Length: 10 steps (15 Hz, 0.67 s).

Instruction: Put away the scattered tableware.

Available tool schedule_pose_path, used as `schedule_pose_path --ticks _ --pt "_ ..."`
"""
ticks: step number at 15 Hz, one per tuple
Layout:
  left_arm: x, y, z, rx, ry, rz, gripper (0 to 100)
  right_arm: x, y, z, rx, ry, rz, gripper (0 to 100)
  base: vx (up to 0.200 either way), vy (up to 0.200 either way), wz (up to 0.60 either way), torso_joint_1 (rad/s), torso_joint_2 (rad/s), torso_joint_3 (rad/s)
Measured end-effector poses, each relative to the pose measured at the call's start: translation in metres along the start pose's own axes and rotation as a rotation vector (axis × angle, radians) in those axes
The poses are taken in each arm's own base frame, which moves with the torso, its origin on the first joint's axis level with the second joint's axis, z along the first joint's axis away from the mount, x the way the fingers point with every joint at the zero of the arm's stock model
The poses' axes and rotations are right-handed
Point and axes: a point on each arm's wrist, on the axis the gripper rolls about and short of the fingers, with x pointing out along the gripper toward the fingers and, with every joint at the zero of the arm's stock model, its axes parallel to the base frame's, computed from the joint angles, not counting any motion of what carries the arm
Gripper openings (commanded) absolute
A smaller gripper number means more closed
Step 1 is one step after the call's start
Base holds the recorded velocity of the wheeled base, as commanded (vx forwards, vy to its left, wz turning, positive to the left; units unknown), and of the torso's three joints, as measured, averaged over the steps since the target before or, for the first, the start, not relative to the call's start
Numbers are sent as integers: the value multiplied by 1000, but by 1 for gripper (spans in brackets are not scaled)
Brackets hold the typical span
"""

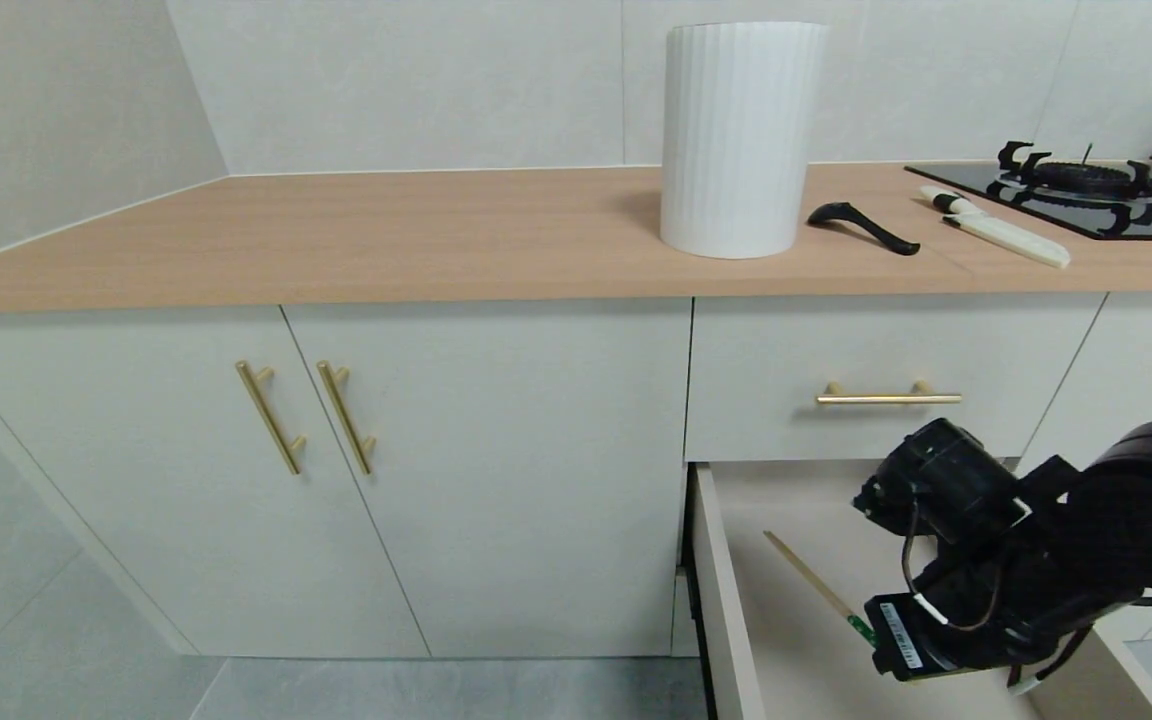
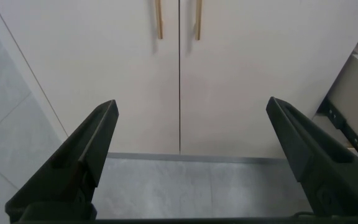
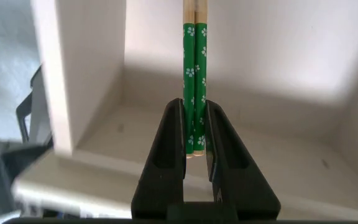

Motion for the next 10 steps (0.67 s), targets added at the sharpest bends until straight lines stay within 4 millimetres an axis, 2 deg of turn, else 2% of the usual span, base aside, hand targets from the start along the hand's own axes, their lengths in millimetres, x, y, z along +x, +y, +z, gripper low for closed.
schedule_pose_path --ticks 5,10 --pt "0 0 0 0 0 0 100 65 3 20 8 -15 -41 0 0 0 0 0 0 0" --pt "0 0 0 0 0 0 100 106 5 26 20 -36 -43 0 0 0 0 0 0 0"
